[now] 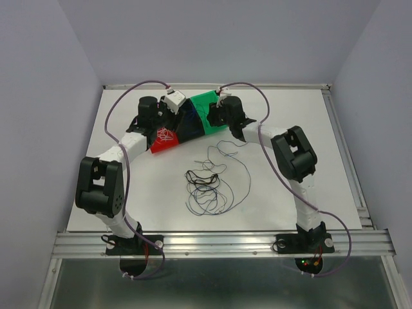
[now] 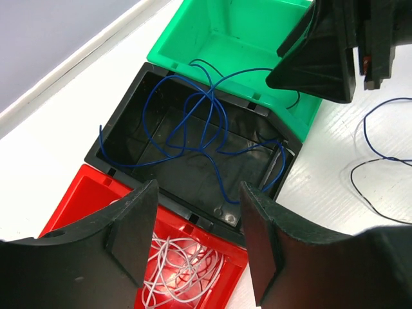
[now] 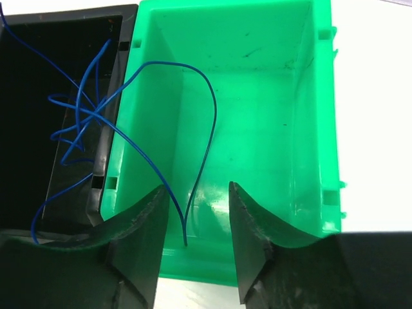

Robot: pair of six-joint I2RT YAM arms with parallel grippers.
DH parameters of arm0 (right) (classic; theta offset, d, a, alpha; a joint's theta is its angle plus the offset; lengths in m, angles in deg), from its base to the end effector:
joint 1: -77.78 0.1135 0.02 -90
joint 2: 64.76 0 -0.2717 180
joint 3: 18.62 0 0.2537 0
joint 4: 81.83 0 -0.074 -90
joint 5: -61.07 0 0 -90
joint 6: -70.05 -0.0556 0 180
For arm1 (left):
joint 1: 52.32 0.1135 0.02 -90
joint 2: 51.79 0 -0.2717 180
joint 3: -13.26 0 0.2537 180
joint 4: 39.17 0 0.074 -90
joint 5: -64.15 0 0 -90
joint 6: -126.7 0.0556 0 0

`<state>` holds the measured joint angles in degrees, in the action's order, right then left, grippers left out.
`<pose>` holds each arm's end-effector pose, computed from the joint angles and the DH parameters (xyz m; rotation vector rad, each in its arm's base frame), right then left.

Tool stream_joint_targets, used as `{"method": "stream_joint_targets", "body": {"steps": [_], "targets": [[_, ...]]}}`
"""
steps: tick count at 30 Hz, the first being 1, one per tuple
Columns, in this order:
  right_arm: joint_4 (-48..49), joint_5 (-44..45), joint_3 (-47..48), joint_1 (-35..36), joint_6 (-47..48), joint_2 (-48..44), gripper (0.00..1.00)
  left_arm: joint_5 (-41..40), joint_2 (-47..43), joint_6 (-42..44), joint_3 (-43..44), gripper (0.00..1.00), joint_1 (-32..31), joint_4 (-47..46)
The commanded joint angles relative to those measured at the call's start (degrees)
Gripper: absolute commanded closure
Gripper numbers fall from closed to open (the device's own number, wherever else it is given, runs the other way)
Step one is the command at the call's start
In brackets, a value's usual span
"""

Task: Untangle the cables

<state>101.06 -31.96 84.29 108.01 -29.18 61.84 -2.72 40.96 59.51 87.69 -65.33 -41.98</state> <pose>0.4611 0.2721 0.1837 -0.3937 1.9274 0.5070 0.3794 -0.1101 0.2717 0.8222 1.6309 -0.2508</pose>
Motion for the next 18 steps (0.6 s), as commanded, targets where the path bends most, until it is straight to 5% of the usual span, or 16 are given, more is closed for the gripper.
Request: {"method": "stream_joint_targets", "body": {"steps": [1, 4, 8, 18], "targets": [[0.39, -1.98, 4.89, 0.0, 1.59, 1.27, 0.56, 1.03, -3.28, -0.57, -0.63, 0.36, 0.53, -1.53], [0.47, -2.42, 6.12, 0.0, 1.94, 2.06, 0.81, 1.03, -3.1, -0.66, -0.63, 0.36, 0.89, -1.61], [0.47, -2.78, 7.71, 0.87, 3.08, 1.89, 0.99, 1.21, -2.66, -0.83, -0.46, 0.36, 1.5, -1.53], [0.65, 9.09, 10.35, 8.16, 15.65, -0.22, 1.0, 1.39, -2.84, -1.71, -0.81, 0.37, 2.64, -2.41]]}}
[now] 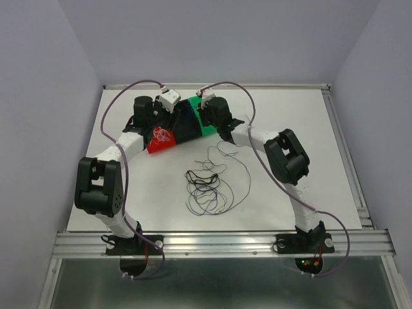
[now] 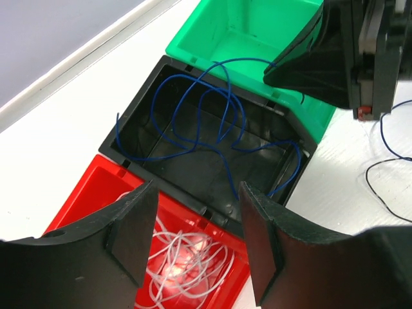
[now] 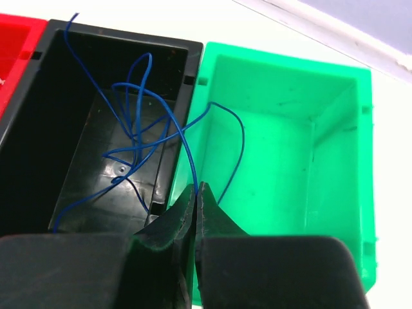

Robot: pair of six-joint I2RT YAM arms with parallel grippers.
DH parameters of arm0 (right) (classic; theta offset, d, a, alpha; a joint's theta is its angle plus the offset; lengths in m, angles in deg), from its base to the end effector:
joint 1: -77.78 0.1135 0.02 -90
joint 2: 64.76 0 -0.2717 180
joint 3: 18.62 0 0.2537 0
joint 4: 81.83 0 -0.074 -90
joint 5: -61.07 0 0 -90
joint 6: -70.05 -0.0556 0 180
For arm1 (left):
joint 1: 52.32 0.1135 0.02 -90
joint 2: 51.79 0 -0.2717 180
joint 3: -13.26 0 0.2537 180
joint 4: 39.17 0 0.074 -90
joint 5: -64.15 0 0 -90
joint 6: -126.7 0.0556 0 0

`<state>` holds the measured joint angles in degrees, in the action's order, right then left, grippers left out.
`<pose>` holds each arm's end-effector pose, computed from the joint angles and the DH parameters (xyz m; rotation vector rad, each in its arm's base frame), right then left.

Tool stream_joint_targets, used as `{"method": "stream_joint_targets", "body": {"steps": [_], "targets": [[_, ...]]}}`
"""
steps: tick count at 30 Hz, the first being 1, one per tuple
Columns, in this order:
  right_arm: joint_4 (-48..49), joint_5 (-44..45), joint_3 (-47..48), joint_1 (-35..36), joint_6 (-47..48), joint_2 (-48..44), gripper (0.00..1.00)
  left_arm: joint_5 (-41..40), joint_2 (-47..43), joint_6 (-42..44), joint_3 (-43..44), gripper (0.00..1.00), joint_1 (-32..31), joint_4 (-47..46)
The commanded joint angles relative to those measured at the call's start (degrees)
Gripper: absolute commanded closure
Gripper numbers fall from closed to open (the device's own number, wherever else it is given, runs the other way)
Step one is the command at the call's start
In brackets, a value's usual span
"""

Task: Untangle the cables

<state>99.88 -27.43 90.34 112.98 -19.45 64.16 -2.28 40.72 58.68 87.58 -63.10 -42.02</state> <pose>0.4521 0.3171 0.1977 -0.5676 1.8215 0.3876 0.3823 -0.0954 0.2727 0.7822 1.6458 -0.2397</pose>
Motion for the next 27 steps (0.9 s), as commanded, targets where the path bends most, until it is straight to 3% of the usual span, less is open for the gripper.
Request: {"method": "stream_joint_targets", "body": {"steps": [1, 5, 18, 22, 27], "targets": [[2.0, 5.79, 4.64, 3.56, 7.4, -2.54, 1.0, 0.86, -2.6, -0.97, -0.79, 0.36, 0.59, -2.36], [4.81, 8.52, 4.47, 5.4, 9.96, -3.33, 0.99, 0.95, -2.6, -1.41, -0.88, 0.36, 1.12, -2.89], [5.17, 5.19, 9.65, 6.28, 7.86, -4.91, 0.99, 2.97, -2.51, -4.75, -0.88, 0.37, 4.54, -5.08], [5.17, 3.6, 11.5, 6.28, 5.93, -4.65, 0.99, 4.11, -2.6, -6.94, -1.14, 0.48, 6.65, -6.32], [5.17, 2.46, 13.96, 6.28, 4.17, -4.12, 0.99, 6.31, -3.56, -8.79, -1.93, 0.5, 8.5, -8.25]]}}
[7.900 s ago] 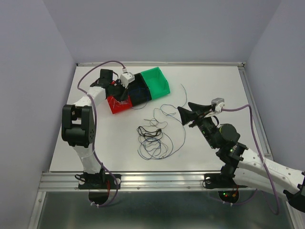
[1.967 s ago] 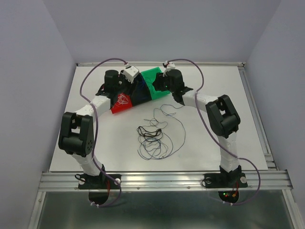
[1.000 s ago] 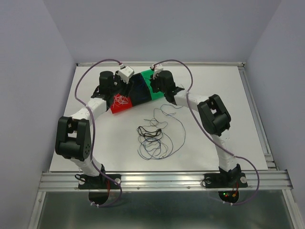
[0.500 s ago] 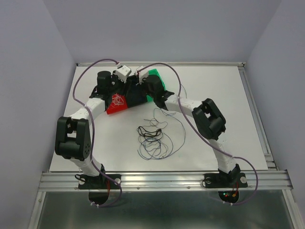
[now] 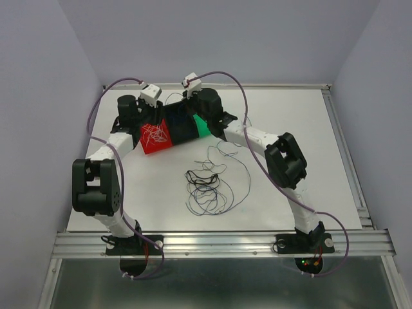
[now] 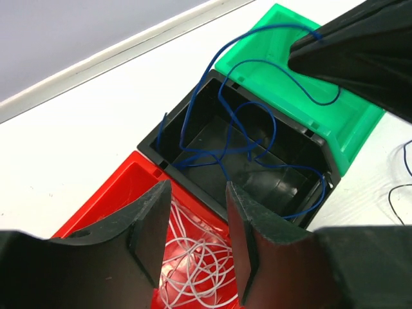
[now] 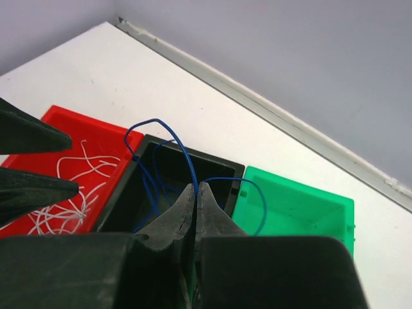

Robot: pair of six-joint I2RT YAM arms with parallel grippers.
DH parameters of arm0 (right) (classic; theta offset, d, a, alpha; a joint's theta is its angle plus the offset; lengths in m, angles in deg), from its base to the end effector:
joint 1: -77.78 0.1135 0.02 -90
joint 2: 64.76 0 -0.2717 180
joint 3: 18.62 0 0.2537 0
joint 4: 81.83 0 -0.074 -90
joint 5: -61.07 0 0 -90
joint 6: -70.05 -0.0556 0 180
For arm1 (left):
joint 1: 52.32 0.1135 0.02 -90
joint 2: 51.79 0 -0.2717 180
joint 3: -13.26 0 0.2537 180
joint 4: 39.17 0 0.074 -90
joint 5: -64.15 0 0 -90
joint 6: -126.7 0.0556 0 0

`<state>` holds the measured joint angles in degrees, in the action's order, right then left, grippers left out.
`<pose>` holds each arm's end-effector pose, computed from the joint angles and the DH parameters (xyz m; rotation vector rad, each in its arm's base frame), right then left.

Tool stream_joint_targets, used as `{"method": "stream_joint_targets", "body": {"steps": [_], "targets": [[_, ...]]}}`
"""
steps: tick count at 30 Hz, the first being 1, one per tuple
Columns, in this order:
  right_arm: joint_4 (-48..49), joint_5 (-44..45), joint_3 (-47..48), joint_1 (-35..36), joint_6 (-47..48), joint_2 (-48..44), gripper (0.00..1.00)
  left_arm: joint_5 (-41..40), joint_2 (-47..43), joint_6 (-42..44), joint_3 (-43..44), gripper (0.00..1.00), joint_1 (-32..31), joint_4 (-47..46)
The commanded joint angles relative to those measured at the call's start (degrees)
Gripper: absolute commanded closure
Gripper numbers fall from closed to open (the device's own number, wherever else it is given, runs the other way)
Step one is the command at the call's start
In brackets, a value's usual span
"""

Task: Untangle the cables

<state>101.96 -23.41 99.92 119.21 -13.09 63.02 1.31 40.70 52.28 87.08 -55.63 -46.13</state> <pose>0.4276 0.3703 0.2752 -0.6191 1.5609 0.3759 0.3909 -0.0480 0.2787 0.6183 1.6476 -0.2645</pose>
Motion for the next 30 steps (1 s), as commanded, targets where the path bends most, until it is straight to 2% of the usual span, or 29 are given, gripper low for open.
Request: {"method": "stream_joint_targets", "body": {"steps": [1, 11, 22, 30], "targets": [[3.0, -2.17, 4.74, 0.05, -2.98, -2.98, 1.0, 2.9, -3.8, -2.39, -1.95, 0.5, 1.2, -4.4], [3.26, -5.17, 5.27, 0.14, -11.86, -2.63, 1.0, 3.95, -6.18, -3.09, -3.54, 0.47, 2.52, -6.25], [12.67, -6.66, -8.0, 0.06, -20.03, -3.25, 0.99, 4.39, -4.69, -3.27, -2.84, 0.47, 2.61, -6.08], [16.89, -1.83, -13.28, -0.65, -25.31, -1.58, 1.0, 4.48, -3.28, -2.83, -2.04, 0.48, 2.52, -5.64]]}}
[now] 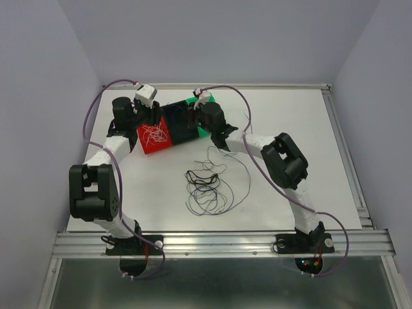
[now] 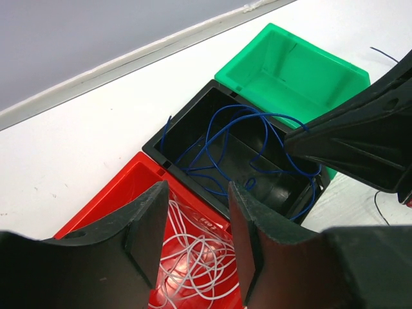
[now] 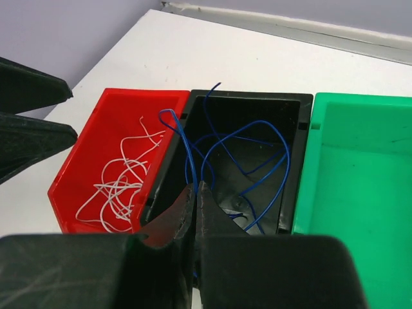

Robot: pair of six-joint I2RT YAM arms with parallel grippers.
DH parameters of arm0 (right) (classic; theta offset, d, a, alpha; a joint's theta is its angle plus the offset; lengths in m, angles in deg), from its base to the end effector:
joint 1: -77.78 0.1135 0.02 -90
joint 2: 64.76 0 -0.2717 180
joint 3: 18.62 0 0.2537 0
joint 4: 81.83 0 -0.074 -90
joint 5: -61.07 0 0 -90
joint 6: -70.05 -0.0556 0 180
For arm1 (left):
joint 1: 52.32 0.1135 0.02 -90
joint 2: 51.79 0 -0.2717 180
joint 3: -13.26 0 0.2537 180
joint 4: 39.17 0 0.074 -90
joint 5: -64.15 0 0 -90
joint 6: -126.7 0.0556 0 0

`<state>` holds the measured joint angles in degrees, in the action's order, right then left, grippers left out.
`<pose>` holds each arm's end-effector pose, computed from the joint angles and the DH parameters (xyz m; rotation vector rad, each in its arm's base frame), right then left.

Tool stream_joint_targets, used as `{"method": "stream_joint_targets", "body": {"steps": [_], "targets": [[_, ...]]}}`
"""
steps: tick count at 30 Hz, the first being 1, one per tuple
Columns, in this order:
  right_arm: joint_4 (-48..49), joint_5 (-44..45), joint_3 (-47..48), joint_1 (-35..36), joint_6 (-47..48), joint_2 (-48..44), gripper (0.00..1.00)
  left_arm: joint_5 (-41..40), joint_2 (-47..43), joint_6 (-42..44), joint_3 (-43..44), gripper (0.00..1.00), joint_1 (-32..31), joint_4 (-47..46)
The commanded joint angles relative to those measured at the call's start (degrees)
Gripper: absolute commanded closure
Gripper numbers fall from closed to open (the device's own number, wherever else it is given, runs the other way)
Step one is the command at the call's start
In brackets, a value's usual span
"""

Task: Untangle the cables

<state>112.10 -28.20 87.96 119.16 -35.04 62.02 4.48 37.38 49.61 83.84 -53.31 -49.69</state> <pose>0.4129 0.3628 0.2294 -0.3846 1.6902 0.7251 0.3768 -0.0346 0.2872 0.5871 1.5965 -0.2971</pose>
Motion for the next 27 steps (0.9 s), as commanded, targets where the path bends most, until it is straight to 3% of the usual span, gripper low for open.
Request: {"method": "stream_joint_targets", "body": {"steps": [1, 11, 21, 23, 24, 27], "targets": [[6.66, 2.96, -1.23, -0.69, -3.63, -0.22, 0.99, 1.4, 0.13, -0.16, 1.28, 0.48, 0.2, -1.99], [4.2, 4.01, 2.98, -0.96, -5.65, 7.33, 0.99, 0.61, 1.1, 0.54, 1.98, 0.48, -0.32, -1.19], [0.77, 3.4, 6.85, -0.61, -4.25, 9.01, 0.99, -0.71, 0.92, 1.24, 1.81, 0.48, -0.94, -1.11], [-0.01, 3.4, 7.82, -0.43, -3.11, 8.57, 0.93, -0.88, 0.66, 1.33, 1.81, 0.48, -1.03, -1.11], [-0.54, 3.57, 8.25, -0.26, -2.58, 8.05, 0.82, -0.88, 0.66, 1.42, 1.81, 0.48, -1.11, -1.11], [-3.26, 5.76, 10.45, 0.88, -0.03, 6.82, 0.74, -1.32, 0.57, 1.51, 1.72, 0.48, -1.2, -1.11]]}}
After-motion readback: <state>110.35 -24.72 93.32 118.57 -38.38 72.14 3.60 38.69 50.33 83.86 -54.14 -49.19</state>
